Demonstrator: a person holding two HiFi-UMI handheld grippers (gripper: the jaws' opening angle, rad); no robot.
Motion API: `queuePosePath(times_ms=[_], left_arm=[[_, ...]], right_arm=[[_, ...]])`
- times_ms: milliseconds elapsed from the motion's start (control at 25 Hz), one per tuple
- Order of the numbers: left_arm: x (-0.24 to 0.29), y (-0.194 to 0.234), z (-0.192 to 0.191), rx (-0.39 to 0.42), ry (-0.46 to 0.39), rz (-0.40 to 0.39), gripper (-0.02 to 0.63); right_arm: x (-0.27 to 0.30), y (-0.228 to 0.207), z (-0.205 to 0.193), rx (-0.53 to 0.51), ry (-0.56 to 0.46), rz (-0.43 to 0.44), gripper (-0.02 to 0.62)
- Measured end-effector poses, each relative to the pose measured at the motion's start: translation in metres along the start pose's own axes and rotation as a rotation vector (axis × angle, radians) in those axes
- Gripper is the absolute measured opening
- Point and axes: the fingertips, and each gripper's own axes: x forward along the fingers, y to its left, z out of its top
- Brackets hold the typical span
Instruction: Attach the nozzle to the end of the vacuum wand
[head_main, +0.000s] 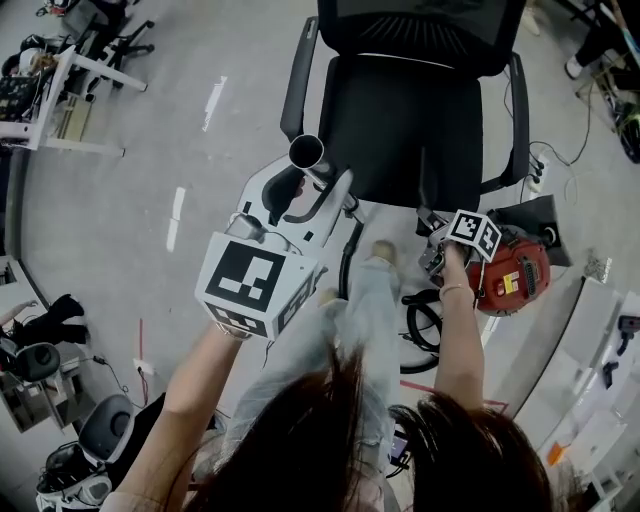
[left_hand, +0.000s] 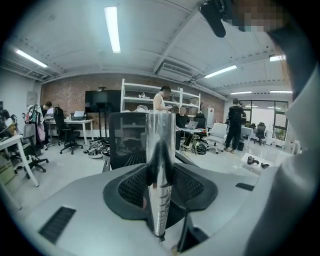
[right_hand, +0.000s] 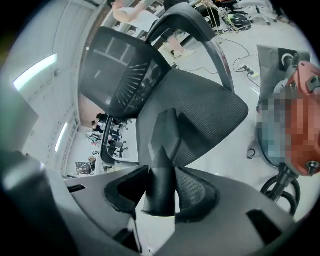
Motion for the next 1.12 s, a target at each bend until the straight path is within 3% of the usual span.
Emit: queuePosePath(times_ms=[400, 720, 1120], left_arm=[[-0.003, -0.002, 0.003, 0.005, 0.009, -0.011, 0.155], [-0.012, -0.004, 0.003, 0.02, -0.002, -0.045, 0.155], [-0.015, -0.013, 0.006, 0.045, -0.007, -0.084, 0.155]], right_arm=[[-0.024, 0.038, -0.008, 0.025, -0.017, 0.084, 0.181], [-0.045, 0.081, -0.02, 0.114, -0.105, 0.225, 0.18], [-0.08, 0.127, -0.03, 0.108, -0.181, 0.3, 0.181]])
